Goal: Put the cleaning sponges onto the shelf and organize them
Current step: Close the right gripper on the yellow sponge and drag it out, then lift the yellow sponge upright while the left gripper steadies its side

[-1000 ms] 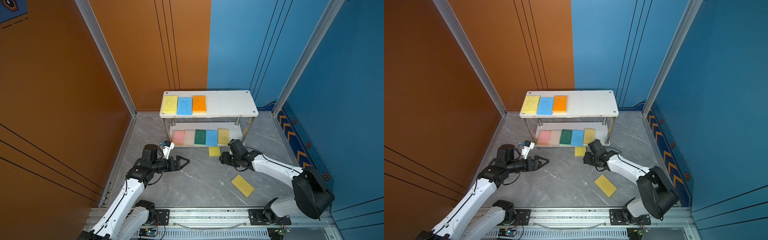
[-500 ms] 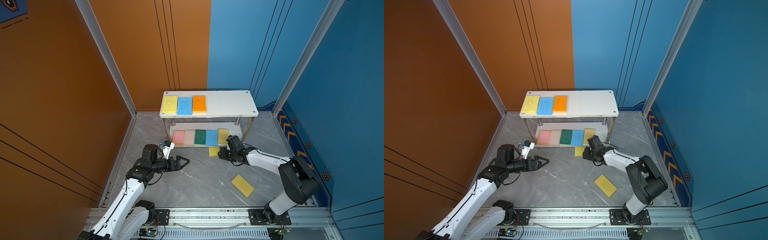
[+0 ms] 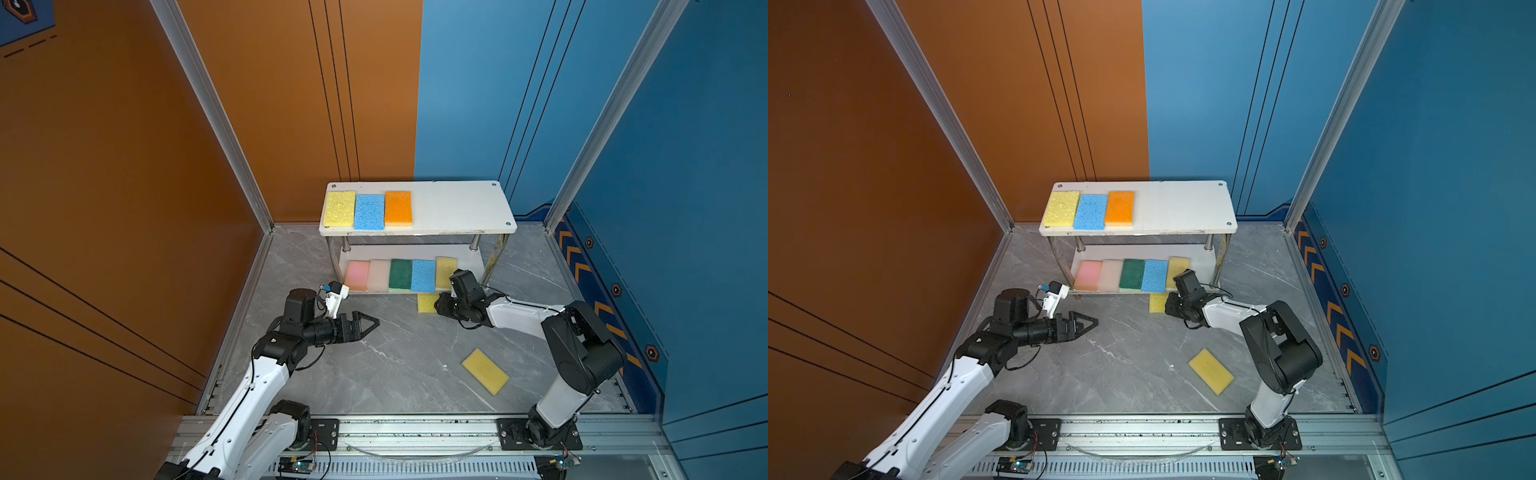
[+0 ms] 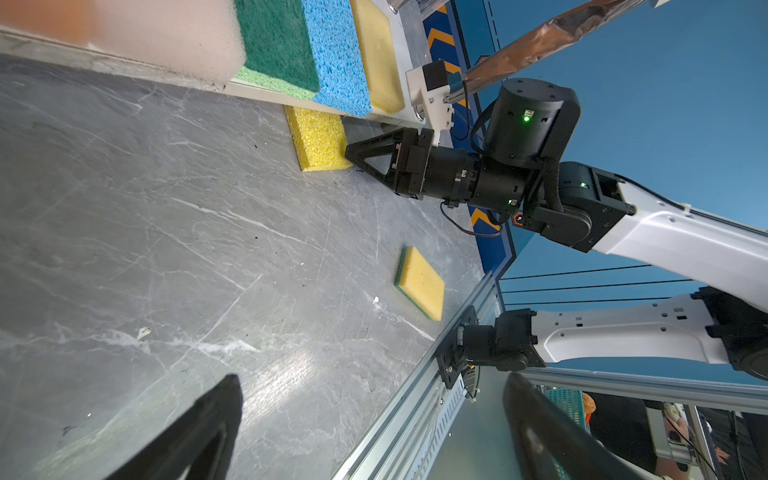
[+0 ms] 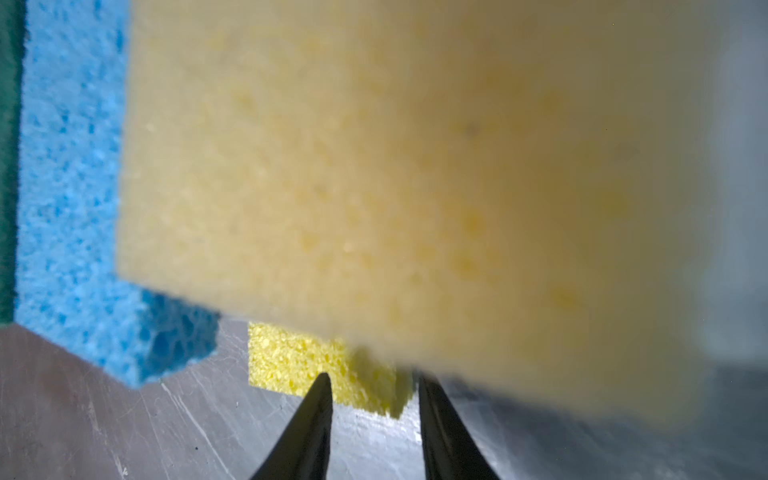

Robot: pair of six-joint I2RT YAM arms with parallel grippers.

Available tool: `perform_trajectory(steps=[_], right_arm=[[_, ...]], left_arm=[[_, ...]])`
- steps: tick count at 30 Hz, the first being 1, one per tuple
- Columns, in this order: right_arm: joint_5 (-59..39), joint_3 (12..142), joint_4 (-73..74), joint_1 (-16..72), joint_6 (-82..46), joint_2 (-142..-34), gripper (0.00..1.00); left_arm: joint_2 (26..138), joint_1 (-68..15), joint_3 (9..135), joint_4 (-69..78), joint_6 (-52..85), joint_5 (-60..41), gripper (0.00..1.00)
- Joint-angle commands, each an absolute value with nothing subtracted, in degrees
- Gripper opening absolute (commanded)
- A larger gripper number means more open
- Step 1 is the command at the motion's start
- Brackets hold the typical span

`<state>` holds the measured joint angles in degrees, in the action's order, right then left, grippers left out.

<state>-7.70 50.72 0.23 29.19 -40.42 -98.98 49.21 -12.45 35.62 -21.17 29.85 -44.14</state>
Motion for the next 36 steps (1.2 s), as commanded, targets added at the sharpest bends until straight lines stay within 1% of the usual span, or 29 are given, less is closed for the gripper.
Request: perform_trajectory(steps=[1,3,9,16,17,23,27,31,36], right_arm=[[-7.14,52.03,1.24,29.00,-40.92,-100.15,0.33],[-6.88,52.12,0.91,29.08,-40.76,-100.53,0.32],[-6.42,52.30,-0.26,29.09,-40.13,-101.30,0.22],[-6.59,51.63,-2.12,29.44,-39.81,-99.49,0.01],[-6.59,51.09,-2.65,29.69,-39.84,-98.64,0.00],[-8.28,45.52,-7.45,31.56,-41.98,-91.56,0.00],[-10.96,41.90,-13.33,33.81,-43.37,-84.20,0.00],[-12.96,43.03,-22.94,37.60,-40.88,-77.11,0.00],[-13.45,45.41,-27.68,42.32,-39.66,-67.63,0.00]], left_arm=[[49.43,-12.93,34.89,-21.72,29.30,-44.30,0.98],[49.38,-13.00,34.89,-21.71,29.34,-44.30,0.98],[49.15,-13.10,34.90,-21.87,29.21,-44.18,0.98],[49.21,-13.18,35.11,-22.15,29.03,-44.06,0.98],[49.11,-13.18,35.11,-22.15,29.02,-44.02,0.98],[48.35,-13.11,35.38,-22.41,28.99,-43.79,0.98],[46.89,-13.10,35.42,-21.72,31.89,-41.89,0.98],[44.15,-13.18,32.81,-13.63,41.31,-40.68,0.98],[38.53,-13.26,29.25,-1.73,52.18,-38.28,0.99]])
